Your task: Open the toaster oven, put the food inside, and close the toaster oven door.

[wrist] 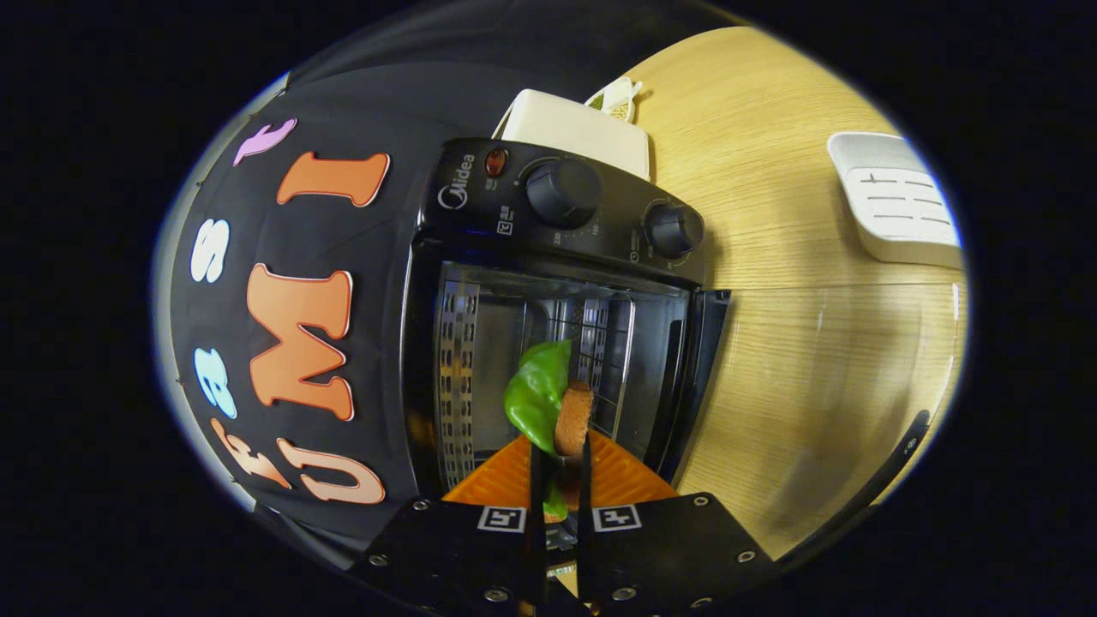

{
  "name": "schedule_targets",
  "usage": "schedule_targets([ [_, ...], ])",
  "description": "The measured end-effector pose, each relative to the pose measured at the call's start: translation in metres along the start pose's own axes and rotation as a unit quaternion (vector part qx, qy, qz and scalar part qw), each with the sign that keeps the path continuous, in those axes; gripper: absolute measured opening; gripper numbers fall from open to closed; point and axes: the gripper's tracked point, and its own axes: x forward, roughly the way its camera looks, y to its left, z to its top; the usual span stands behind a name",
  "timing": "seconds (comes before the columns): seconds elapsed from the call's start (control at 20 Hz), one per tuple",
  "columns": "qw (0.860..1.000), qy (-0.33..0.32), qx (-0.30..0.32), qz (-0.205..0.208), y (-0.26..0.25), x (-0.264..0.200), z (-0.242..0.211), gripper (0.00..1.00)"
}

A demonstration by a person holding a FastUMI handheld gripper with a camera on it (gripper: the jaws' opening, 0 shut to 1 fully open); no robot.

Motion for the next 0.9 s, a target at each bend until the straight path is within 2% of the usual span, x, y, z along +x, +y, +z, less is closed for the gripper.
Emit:
schedule_targets([
  [0.05,1.000,-0.002,-0.005,-0.006,0.002,0.003,-0.002,0.15],
  [0.25,0.999,-0.007,-0.021,-0.040,-0.002,0.005,-0.008,0.31],
  [0.3,0.998,-0.009,-0.023,-0.051,-0.007,0.007,-0.007,0.42],
  [0.35,0.998,-0.008,-0.026,-0.060,-0.011,0.006,-0.008,0.46],
  [0.4,0.998,-0.004,-0.025,-0.063,-0.013,0.006,-0.011,0.58],
  [0.55,0.998,0.008,-0.023,-0.064,-0.012,0.000,-0.014,0.78],
  [0.6,0.997,0.011,-0.027,-0.066,-0.015,0.004,-0.014,0.88],
  [0.7,0.997,0.012,-0.026,-0.076,-0.020,-0.010,-0.007,0.97],
  [0.9,0.996,0.013,-0.060,-0.071,-0.021,-0.041,0.005,0.98],
])
